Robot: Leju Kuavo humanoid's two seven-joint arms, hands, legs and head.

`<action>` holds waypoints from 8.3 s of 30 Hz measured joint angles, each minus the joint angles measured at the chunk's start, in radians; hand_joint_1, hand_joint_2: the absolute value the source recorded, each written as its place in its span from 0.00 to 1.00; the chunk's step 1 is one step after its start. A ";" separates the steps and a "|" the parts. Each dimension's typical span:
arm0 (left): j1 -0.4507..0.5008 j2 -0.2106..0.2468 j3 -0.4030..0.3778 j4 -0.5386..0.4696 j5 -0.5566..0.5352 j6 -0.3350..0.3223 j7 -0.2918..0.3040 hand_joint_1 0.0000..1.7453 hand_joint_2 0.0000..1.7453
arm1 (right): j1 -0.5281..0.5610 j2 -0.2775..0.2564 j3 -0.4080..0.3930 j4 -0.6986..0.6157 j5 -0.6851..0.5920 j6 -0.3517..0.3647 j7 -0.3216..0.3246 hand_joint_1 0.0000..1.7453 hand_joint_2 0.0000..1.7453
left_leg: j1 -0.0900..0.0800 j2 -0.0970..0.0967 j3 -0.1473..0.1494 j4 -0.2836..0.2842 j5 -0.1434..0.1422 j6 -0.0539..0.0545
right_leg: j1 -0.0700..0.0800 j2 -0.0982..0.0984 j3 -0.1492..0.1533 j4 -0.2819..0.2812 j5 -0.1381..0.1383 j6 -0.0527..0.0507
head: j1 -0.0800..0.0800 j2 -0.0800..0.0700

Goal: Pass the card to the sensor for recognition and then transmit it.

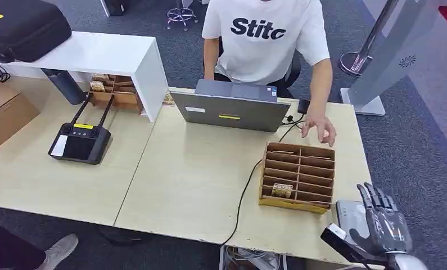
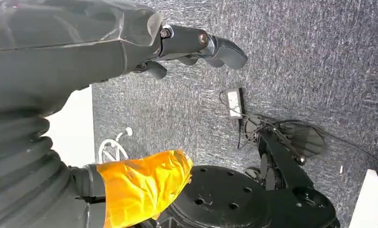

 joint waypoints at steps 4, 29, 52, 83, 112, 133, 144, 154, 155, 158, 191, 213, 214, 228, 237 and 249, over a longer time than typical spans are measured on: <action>0.000 0.000 0.000 0.000 0.000 0.000 0.000 0.00 1.00 | 0.000 -0.004 0.008 0.005 0.000 0.000 0.000 0.00 1.00 | 0.000 0.000 0.000 0.000 0.000 0.000 | 0.000 0.000 0.000 0.000 0.000 0.000 | 0.000 0.000; -0.011 0.000 0.024 0.000 -0.040 -0.021 -0.032 0.00 1.00 | 0.020 0.001 0.067 -0.113 -0.376 0.081 -0.132 0.00 1.00 | 0.000 0.000 0.000 0.000 0.000 0.000 | 0.000 0.000 0.000 0.000 0.000 0.000 | 0.000 0.000; -0.011 0.000 0.037 0.000 -0.061 -0.024 -0.045 0.00 1.00 | 0.021 0.025 0.101 -0.179 -0.423 0.064 -0.165 0.00 1.00 | 0.000 0.000 0.000 0.000 0.000 0.000 | 0.000 0.000 0.000 0.000 0.000 0.000 | 0.000 0.000; -0.010 0.000 0.037 0.000 -0.057 -0.021 -0.047 0.00 1.00 | 0.021 0.030 0.101 -0.179 -0.381 0.032 -0.165 0.00 1.00 | 0.000 0.000 0.000 0.000 0.000 0.000 | 0.000 0.000 0.000 0.000 0.000 0.000 | 0.000 0.000; -0.024 -0.001 0.046 0.008 -0.111 -0.042 -0.060 0.00 1.00 | -0.083 0.137 0.157 -0.027 -0.135 -0.071 -0.079 0.00 1.00 | 0.000 0.000 0.000 0.000 0.001 -0.001 | 0.000 0.000 0.000 0.001 0.000 0.000 | 0.000 0.000; -0.023 -0.001 0.047 0.009 -0.098 -0.034 -0.055 0.00 1.00 | -0.070 0.141 0.179 -0.005 -0.151 -0.075 -0.060 0.00 1.00 | 0.000 0.000 0.000 0.000 0.001 -0.001 | 0.000 0.000 0.000 0.001 0.000 0.000 | 0.000 0.000; -0.022 -0.001 0.047 0.009 -0.087 -0.031 -0.048 0.00 1.00 | -0.064 0.141 0.180 -0.004 -0.159 -0.090 -0.053 0.00 1.00 | 0.000 0.000 0.000 0.000 0.001 -0.001 | 0.000 0.000 0.000 0.001 0.000 0.000 | 0.000 0.000; -0.021 -0.001 0.046 0.009 -0.080 -0.023 -0.039 0.00 1.00 | -0.047 0.141 0.180 0.005 -0.165 -0.106 -0.042 1.00 1.00 | 0.000 0.000 0.000 0.000 0.001 -0.001 | 0.000 0.000 0.000 0.001 0.000 0.000 | 0.000 0.000; -0.020 -0.001 0.046 0.009 -0.080 -0.023 -0.039 0.00 1.00 | -0.047 0.141 0.180 0.005 -0.165 -0.106 -0.042 1.00 1.00 | 0.000 0.000 0.000 0.000 0.001 -0.001 | 0.000 0.000 0.000 0.001 0.000 0.000 | 0.000 0.000; -0.020 -0.001 0.046 0.009 -0.080 -0.023 -0.039 0.00 1.00 | -0.047 0.141 0.180 0.005 -0.165 -0.107 -0.042 1.00 1.00 | 0.000 0.000 0.000 0.000 0.001 -0.001 | 0.000 0.000 0.000 0.001 0.000 0.000 | 0.000 0.000; -0.018 -0.001 0.046 0.009 -0.072 -0.027 -0.050 0.00 1.00 | -0.048 0.141 0.163 0.006 -0.199 -0.121 -0.061 1.00 1.00 | 0.000 0.000 0.000 0.000 0.001 -0.001 | 0.000 0.000 0.000 0.001 0.000 0.000 | 0.000 0.000; -0.024 0.000 0.048 0.016 -0.097 -0.042 -0.089 0.00 1.00 | -0.072 0.141 0.116 -0.042 -0.166 -0.203 -0.113 1.00 1.00 | 0.000 0.000 0.000 0.000 0.001 -0.001 | 0.000 0.000 0.000 0.001 0.000 0.000 | 0.000 0.000; -0.025 -0.001 0.048 0.017 -0.097 -0.042 -0.090 0.00 1.00 | -0.077 0.141 0.109 -0.051 -0.166 -0.204 -0.114 1.00 1.00 | 0.000 0.001 0.000 0.000 0.001 -0.001 | 0.000 0.001 0.000 0.001 0.000 0.000 | 0.000 0.000; -0.025 -0.001 0.048 0.026 -0.070 -0.024 -0.102 0.00 1.00 | -0.119 0.142 0.007 -0.261 -0.190 -0.309 -0.180 1.00 1.00 | 0.000 0.000 0.001 0.000 0.001 -0.001 | 0.000 0.000 0.001 0.001 0.000 0.000 | 0.000 0.000; -0.030 -0.001 0.048 0.033 -0.064 -0.023 -0.107 0.00 1.00 | -0.147 0.149 -0.012 -0.316 -0.213 -0.336 -0.206 1.00 1.00 | 0.000 0.000 0.001 0.000 0.001 -0.001 | 0.000 0.001 0.001 0.001 0.000 0.000 | 0.000 0.000; -0.194 0.068 0.139 0.256 -0.245 -0.058 -0.314 0.00 1.00 | -0.705 0.192 0.166 -0.012 -0.327 0.021 -0.140 1.00 1.00 | 0.000 0.003 -0.002 0.000 0.012 -0.005 | 0.000 0.003 -0.005 0.005 0.009 -0.005 | 0.000 0.000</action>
